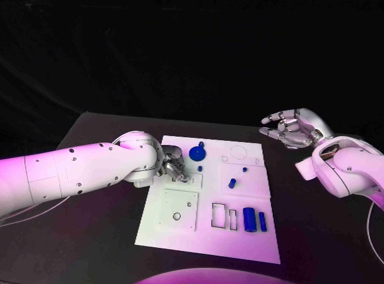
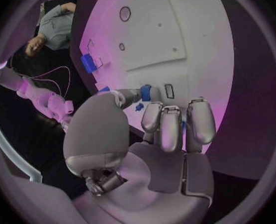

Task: Assemble the parts on the task board

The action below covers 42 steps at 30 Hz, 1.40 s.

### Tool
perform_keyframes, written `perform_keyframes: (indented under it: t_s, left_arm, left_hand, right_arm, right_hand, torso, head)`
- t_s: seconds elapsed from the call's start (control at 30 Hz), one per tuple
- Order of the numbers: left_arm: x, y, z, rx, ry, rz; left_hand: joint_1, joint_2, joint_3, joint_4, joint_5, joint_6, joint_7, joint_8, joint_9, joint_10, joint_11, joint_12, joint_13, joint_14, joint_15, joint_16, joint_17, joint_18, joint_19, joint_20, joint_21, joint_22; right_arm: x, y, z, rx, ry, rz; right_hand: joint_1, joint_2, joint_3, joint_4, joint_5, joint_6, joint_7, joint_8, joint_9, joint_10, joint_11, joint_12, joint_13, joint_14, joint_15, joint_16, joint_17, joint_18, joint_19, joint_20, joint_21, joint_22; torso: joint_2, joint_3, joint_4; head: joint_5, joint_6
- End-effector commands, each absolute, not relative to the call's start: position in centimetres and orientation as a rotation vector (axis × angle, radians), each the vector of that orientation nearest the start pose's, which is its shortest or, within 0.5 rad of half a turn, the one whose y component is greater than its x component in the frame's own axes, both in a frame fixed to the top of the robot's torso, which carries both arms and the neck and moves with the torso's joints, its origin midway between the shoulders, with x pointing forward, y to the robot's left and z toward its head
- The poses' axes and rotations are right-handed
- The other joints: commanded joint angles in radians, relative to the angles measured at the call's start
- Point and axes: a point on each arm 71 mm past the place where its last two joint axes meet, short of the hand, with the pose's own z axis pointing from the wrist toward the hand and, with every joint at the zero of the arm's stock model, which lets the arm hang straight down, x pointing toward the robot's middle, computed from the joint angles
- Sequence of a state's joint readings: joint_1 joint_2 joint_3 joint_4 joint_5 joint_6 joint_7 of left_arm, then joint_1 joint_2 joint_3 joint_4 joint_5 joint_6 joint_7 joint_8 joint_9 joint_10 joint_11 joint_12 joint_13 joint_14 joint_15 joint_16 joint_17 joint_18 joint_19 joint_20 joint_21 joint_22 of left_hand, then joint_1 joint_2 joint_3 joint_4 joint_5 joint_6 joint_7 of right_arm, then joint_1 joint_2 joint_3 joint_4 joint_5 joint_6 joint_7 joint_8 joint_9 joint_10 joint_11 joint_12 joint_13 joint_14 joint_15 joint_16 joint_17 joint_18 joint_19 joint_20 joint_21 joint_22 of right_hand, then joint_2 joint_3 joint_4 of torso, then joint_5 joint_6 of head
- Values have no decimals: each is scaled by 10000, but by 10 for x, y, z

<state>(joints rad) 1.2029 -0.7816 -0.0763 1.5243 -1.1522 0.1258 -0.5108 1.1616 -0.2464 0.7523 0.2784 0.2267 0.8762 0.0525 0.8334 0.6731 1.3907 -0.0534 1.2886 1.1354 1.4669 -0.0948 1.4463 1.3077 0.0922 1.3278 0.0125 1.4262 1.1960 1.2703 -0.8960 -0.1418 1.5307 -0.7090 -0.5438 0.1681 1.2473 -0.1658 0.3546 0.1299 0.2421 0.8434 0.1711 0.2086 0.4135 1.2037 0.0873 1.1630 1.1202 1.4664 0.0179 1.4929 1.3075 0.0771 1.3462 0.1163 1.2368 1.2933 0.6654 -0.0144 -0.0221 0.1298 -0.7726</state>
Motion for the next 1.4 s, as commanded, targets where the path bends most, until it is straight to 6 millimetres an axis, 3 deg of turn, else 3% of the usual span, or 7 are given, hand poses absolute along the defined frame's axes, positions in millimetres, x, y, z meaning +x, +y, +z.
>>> perform_keyframes:
  t_s: [0.03,0.27,0.93,1.4]
  left_arm:
    - [468,185,-237,-410,23413,-4041]
    - [469,185,-238,-434,23404,-4023]
    - [470,184,-238,-478,23342,-4042]
    - [470,184,-238,-469,23359,-4028]
  left_hand:
    - [-55,53,68,-63,40,492,-419,33,-24,69,-16,68,9,497,-98,29,446,-144,44,-8,50,10]
    - [-237,105,-109,119,46,553,-432,55,-139,112,-27,121,90,501,-105,31,453,-158,87,-18,72,77]
    - [-1131,235,-731,159,48,710,-459,51,-532,200,-47,209,235,508,-118,33,463,-179,163,-34,110,195]
    - [-1257,214,-858,145,52,729,-471,54,-599,218,-54,230,269,508,-122,31,461,-179,165,-37,110,199]
  right_arm:
    - [487,-235,-176,4820,15292,10037]
    - [487,-236,-176,4829,15287,10017]
    - [487,-236,-176,4844,15264,9990]
    - [487,-237,-176,4846,15268,9987]
  right_hand:
    - [-119,3,26,79,84,-38,-2,70,4,-51,-16,5,-23,486,-63,-61,491,123,-51,7,-42,-22]
    - [-155,15,19,122,82,-48,-1,85,3,-52,-15,9,-28,486,-63,-62,491,123,-50,7,-47,-22]
    - [-182,19,12,154,77,-58,-1,95,2,-58,-14,7,-38,483,-63,-67,481,124,-53,8,-56,-27]
    - [-199,17,4,171,74,-64,-1,100,1,-57,-13,12,-37,481,-62,-71,474,127,-59,8,-67,-34]
  torso:
    - [-7,3,-3]
    - [-9,2,-3]
    - [0,-3,1]
    - [-2,-3,3]
  head:
    - [1,5]
    - [-4,18]
    - [-28,60]
    - [-37,47]
